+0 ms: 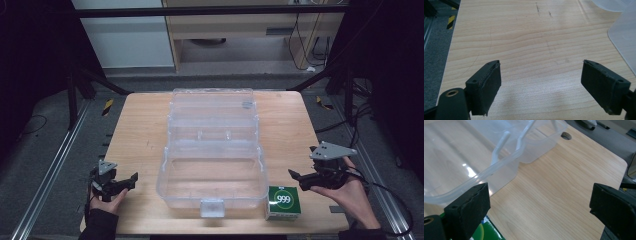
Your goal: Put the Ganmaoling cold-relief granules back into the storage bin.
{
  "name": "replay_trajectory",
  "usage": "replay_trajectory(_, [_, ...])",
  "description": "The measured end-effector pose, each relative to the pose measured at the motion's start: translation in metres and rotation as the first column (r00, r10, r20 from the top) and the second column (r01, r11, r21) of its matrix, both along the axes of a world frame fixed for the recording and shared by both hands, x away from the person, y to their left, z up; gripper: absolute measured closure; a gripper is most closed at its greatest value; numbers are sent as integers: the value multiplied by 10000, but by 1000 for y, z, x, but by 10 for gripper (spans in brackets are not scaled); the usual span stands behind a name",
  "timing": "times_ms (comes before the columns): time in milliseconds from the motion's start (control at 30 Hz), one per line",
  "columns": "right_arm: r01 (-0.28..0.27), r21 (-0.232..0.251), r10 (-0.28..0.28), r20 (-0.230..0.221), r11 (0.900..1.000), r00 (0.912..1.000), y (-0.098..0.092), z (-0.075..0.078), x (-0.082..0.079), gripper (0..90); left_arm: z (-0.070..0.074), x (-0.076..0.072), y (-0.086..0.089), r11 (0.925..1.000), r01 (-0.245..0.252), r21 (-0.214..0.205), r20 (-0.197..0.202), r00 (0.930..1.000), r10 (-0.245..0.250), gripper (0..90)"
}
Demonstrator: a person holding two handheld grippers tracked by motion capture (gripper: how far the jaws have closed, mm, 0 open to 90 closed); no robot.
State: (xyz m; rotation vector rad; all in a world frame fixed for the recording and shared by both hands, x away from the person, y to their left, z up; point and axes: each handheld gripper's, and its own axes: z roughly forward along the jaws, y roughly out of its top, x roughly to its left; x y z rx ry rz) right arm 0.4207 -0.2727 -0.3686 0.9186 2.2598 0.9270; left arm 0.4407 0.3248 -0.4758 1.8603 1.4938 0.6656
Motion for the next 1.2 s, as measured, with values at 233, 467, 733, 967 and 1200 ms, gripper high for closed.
replay_trajectory(233, [-1059, -814, 1027, -426, 9910, 9938, 15, 6, -5, 29, -1, 1, 0, 10000, 26, 39, -28, 10000, -26, 160])
replay_trajectory(467, [-1780, -1477, 1640, -1019, 9729, 9812, 27, 8, -8, 25, -2, 2, 1, 10000, 31, 45, -85, 10000, -31, 160])
replay_trajectory(733, [-2627, -2067, 2282, -1764, 9425, 9575, 38, 0, -10, 22, -2, 2, 1, 10000, 23, 34, -94, 10000, -23, 160])
replay_trajectory(967, [-3149, -2307, 2617, -2337, 9206, 9364, 45, -9, -12, 15, -2, 2, 1, 9999, 97, 63, -89, 9999, -96, 160])
replay_trajectory(1200, [-3605, -2485, 2846, -2943, 8990, 9124, 49, -19, -16, 9, -3, 2, 1, 9999, 102, 111, -112, 9999, -101, 160])
